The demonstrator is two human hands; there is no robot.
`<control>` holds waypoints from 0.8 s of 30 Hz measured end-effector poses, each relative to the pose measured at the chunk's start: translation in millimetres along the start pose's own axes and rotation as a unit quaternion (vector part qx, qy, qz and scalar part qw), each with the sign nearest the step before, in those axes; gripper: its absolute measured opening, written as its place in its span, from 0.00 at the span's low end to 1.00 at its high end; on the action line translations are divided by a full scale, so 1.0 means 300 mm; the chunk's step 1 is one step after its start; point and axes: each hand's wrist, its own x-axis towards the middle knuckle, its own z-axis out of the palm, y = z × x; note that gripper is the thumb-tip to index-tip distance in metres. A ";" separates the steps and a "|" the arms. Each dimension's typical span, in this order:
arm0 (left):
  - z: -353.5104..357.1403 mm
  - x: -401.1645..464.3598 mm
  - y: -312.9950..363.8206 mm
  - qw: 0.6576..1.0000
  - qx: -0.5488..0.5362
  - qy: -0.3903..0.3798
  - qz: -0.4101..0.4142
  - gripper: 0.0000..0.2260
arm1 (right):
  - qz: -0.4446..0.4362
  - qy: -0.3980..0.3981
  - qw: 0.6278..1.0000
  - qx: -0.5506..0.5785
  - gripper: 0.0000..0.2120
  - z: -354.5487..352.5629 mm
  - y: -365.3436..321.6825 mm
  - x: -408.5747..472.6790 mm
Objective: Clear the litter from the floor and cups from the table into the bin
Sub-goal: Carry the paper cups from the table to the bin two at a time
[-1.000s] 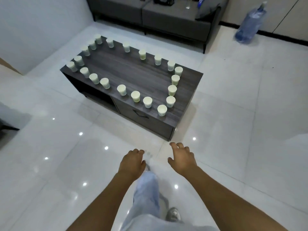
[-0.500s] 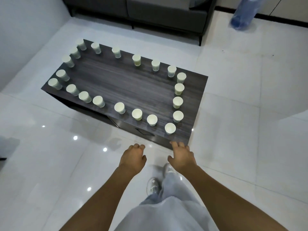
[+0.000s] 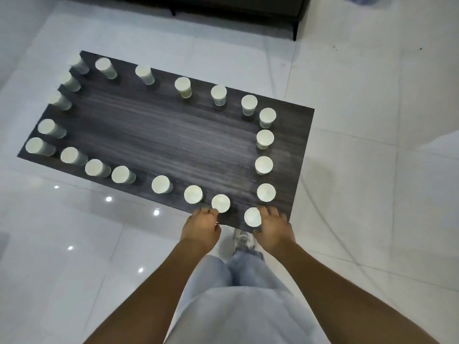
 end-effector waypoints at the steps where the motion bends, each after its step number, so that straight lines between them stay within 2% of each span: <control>1: 0.004 0.043 -0.002 1.000 0.003 -0.006 0.004 0.16 | 0.006 -0.006 1.000 0.002 0.29 0.004 0.003 0.039; 6: 0.081 0.232 -0.023 0.998 0.032 -0.040 0.032 0.19 | 0.023 -0.045 0.999 -0.008 0.29 0.095 0.023 0.207; 10: 0.181 0.372 -0.054 0.994 0.076 -0.041 0.063 0.23 | 0.027 -0.063 0.998 0.005 0.34 0.213 0.028 0.322; 13: 0.248 0.464 -0.073 0.988 0.115 -0.058 0.084 0.30 | 0.036 -0.059 0.998 -0.005 0.37 0.291 0.027 0.389; 16: 0.316 0.536 -0.087 0.983 0.137 -0.077 0.092 0.33 | 0.046 -0.036 0.998 -0.023 0.37 0.366 0.032 0.442; 21: 0.409 0.592 -0.114 0.976 0.160 -0.097 0.113 0.31 | 0.071 -0.040 0.997 -0.004 0.38 0.445 0.036 0.478; 24: 0.426 0.599 -0.137 0.976 0.148 -0.081 0.138 0.28 | 0.067 -0.017 0.997 0.025 0.34 0.458 0.033 0.472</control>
